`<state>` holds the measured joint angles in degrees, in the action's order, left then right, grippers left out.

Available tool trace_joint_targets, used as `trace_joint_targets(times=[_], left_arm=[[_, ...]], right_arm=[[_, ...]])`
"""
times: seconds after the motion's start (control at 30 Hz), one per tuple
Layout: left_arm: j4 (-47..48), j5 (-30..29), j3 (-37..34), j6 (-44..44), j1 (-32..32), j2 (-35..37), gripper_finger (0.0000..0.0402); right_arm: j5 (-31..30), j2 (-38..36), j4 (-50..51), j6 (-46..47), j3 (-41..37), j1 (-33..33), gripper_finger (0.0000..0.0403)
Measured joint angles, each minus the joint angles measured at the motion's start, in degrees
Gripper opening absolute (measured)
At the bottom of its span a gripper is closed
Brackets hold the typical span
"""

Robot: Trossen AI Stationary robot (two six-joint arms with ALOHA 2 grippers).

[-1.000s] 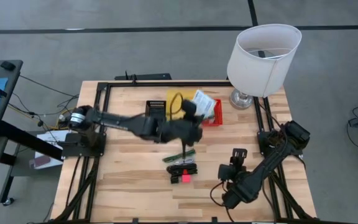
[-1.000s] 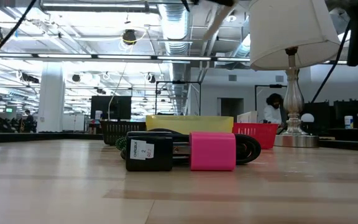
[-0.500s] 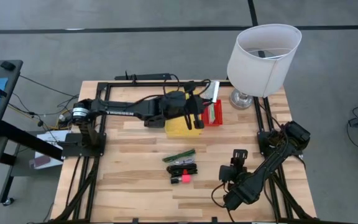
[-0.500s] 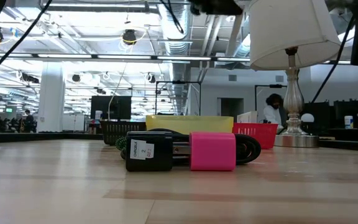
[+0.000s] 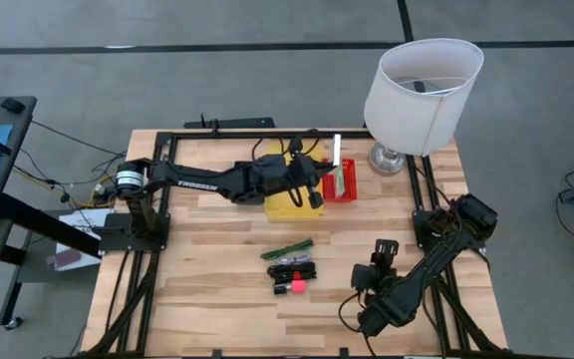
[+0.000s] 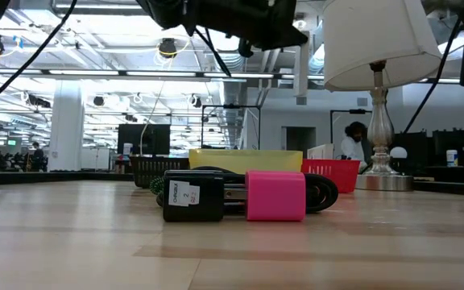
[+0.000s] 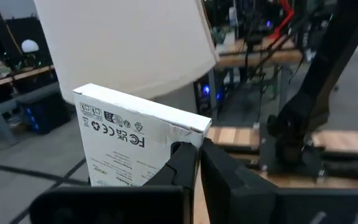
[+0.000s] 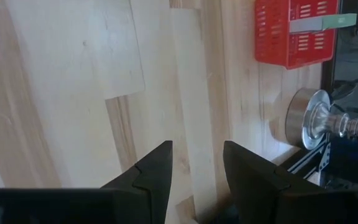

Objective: Pick and place items into bin
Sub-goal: Put the white and green card reader box into the red bin

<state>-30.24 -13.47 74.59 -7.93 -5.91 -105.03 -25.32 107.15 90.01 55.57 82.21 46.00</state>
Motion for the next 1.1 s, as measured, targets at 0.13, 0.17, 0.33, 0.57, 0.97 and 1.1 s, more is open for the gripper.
trace_joint_targets(times=[0.13, 0.17, 0.33, 0.57, 0.97, 1.1], left_arm=[[-0.84, -0.37, -0.84, 1.97, 0.7, -1.13, 0.0], [-0.29, -0.56, -0.9, 2.68, 0.82, -1.71, 0.0], [-3.45, -0.73, -0.4, 5.92, 1.03, -4.7, 0.0], [-2.48, -1.34, -0.67, 7.6, 1.06, -4.87, 0.0], [-4.22, -2.38, -0.54, 10.68, 1.13, -9.02, 0.0], [-5.39, -2.3, -0.57, 11.23, 1.0, -11.35, 0.0]], right_arm=[[0.0, 0.0, -0.02, 0.39, 0.0, -0.19, 0.0139], [0.02, 0.0, -0.01, 0.79, 0.0, -0.33, 0.0139], [0.07, 0.0, -0.02, 1.44, 0.0, -0.66, 0.0137], [1.38, 0.0, 0.0, 1.51, 0.0, -0.66, 0.0135], [1.3, 0.0, 0.01, 1.69, 0.0, -0.72, 0.0134], [1.31, 0.0, 0.0, 2.1, 0.0, -0.7, 0.0133]])
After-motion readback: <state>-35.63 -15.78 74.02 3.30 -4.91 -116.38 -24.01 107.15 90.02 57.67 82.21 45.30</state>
